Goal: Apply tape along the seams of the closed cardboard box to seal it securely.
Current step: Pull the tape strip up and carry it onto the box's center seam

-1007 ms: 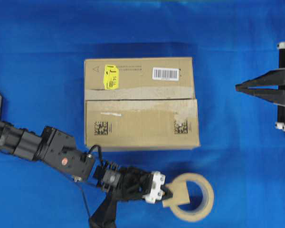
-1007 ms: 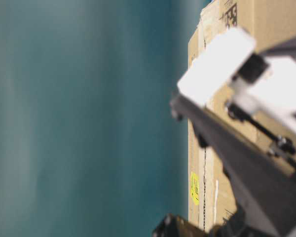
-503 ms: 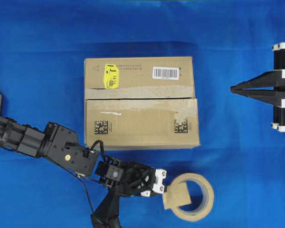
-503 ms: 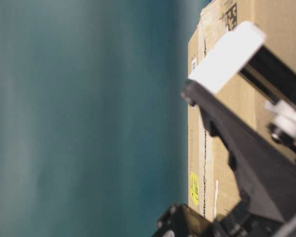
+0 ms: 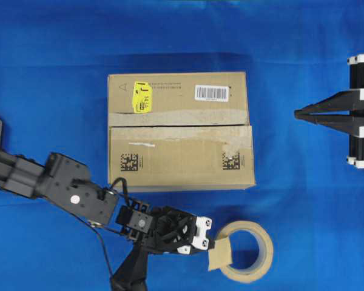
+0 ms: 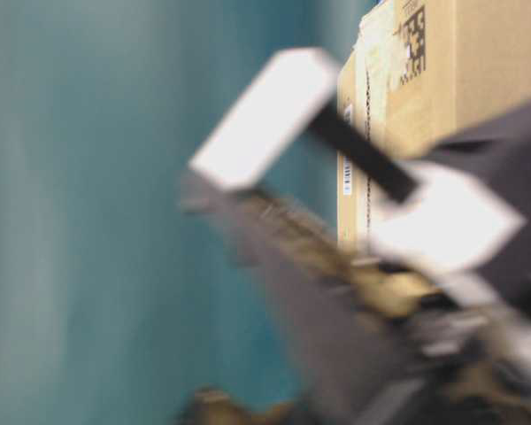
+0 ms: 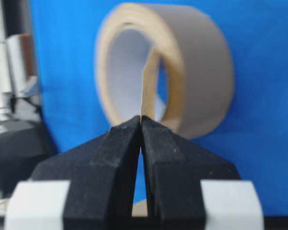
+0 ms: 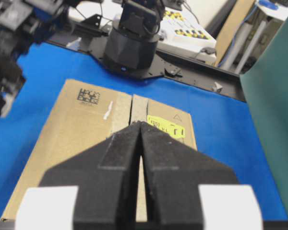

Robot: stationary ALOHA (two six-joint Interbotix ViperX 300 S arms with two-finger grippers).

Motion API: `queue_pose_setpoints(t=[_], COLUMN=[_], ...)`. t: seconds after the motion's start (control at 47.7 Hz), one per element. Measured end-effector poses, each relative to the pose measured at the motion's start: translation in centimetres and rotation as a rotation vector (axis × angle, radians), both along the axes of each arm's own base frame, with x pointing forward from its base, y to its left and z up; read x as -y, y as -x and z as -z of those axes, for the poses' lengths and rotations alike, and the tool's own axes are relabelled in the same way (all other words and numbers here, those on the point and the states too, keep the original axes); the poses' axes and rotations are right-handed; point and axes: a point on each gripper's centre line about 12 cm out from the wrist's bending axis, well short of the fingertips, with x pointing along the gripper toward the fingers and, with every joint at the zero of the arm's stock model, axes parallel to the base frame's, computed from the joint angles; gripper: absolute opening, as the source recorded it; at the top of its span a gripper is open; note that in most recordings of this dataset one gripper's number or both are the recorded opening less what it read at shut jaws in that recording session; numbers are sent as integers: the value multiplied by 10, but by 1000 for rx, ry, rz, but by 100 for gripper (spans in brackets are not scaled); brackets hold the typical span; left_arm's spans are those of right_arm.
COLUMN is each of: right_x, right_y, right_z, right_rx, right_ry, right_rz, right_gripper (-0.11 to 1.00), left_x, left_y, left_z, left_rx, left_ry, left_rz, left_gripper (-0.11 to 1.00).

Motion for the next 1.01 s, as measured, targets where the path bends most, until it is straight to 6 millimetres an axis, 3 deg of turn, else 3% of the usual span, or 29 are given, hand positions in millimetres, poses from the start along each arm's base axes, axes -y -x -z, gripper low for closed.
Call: queue_pose_setpoints(t=[0.147, 0.294, 0.545, 0.818, 1.007], right_x=[0, 0, 0, 0, 0], right_y=[0, -1, -3, -6, -7], right_z=[0, 1, 6, 12, 13], right_rx=[0, -6, -35, -66, -72], right_ry=[-6, -11, -14, -15, -14], right_rz=[1, 1, 2, 3, 3], right_gripper=[0, 0, 0, 0, 0], left_x=[-12, -24, -52, -117, -155], left_y=[3, 4, 8, 35, 55], left_z=[-37, -57, -65, -82, -78], left_rx=[54, 104, 119, 135, 117], left_ry=[-23, -54, -79, -86, -100], left_rz=[0, 0, -44, -178, -265], left_gripper=[0, 0, 0, 0, 0])
